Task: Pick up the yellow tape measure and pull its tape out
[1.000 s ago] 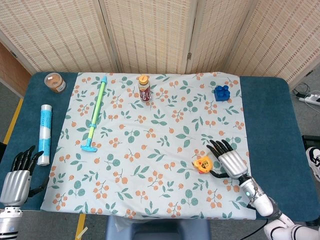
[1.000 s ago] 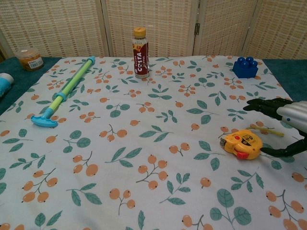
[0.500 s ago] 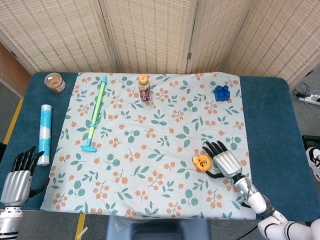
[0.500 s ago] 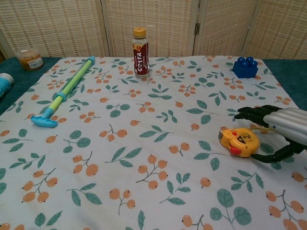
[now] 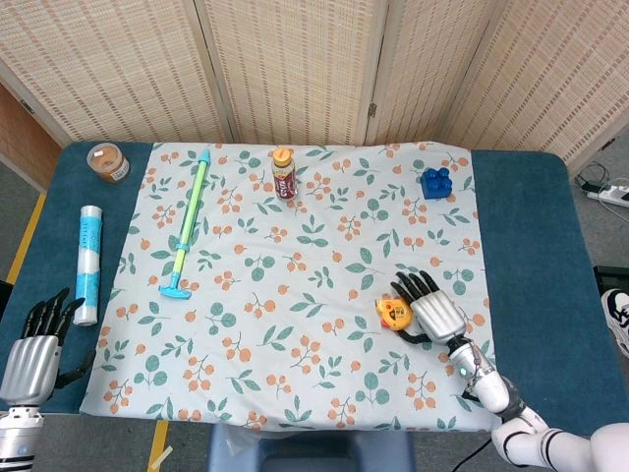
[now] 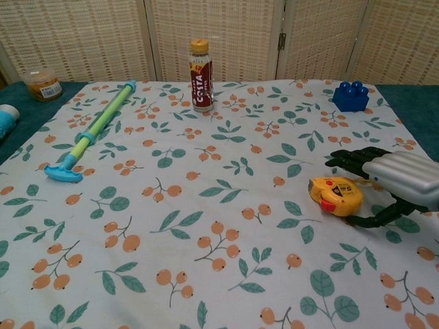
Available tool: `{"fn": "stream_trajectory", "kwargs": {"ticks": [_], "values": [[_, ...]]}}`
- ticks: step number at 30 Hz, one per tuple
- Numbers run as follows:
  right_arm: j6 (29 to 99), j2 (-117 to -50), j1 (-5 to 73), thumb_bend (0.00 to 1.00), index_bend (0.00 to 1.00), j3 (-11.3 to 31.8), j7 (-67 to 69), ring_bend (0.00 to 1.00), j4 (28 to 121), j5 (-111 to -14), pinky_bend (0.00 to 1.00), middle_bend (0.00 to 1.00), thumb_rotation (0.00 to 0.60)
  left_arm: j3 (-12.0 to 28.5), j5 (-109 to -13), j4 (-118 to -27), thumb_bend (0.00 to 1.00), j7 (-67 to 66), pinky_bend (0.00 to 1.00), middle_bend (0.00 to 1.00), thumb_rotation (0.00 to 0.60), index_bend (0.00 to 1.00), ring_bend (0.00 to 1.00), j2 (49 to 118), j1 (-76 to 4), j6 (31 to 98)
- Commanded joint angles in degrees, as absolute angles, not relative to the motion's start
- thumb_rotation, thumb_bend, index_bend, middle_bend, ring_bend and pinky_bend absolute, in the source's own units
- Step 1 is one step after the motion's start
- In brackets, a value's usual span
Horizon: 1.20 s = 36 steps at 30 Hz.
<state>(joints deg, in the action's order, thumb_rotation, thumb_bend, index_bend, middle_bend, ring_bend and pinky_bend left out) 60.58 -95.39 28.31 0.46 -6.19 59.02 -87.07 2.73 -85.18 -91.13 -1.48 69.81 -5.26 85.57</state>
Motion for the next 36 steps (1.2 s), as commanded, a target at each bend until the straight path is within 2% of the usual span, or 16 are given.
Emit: {"fn": "stream_trajectory", "kwargs": {"ticks": [1, 12, 24, 30, 36], "values": [[61.3, -96.1, 28.7, 0.34, 0.0, 1.3, -6.5, 0.0, 58.5, -86.9, 0.0, 0.0, 0.36, 2.8, -85.1, -91.1, 0.36, -1.4, 0.0, 0.02, 0.6, 0.14, 0.03, 69.8, -5.3, 85.6], [61.9, -97.5, 31.7, 0.35, 0.0, 6.5, -7.9, 0.0, 58.1, -84.3, 0.0, 0.0, 0.362, 2.8, -84.8, -90.8, 0.36, -1.2, 0.0, 0.02, 0.6, 0.14, 0.03, 69.8, -5.4, 85.2], [57.5, -99.0, 35.9, 0.34, 0.0, 13.2, -12.3, 0.0, 54.5, -76.2, 0.0, 0.0, 0.36, 2.8, -84.1, -90.2, 0.36, -1.0, 0.0, 0.02, 0.6, 0.15, 0.03, 70.1, -5.3, 84.5], [55.4, -99.6, 36.5, 0.34, 0.0, 14.4, -13.1, 0.0, 51.0, -72.8, 0.0, 0.0, 0.36, 2.8, -83.7, -89.9, 0.36, -1.0, 0.0, 0.02, 0.6, 0.15, 0.03, 70.2, -5.3, 84.3], [56.4, -97.2, 35.8, 0.34, 0.0, 13.1, -10.2, 0.0, 54.8, -74.1, 0.0, 0.01, 0.359, 2.9, -83.6, -90.0, 0.36, -1.2, 0.0, 0.02, 0.6, 0.15, 0.03, 70.2, -5.4, 84.2]]}}
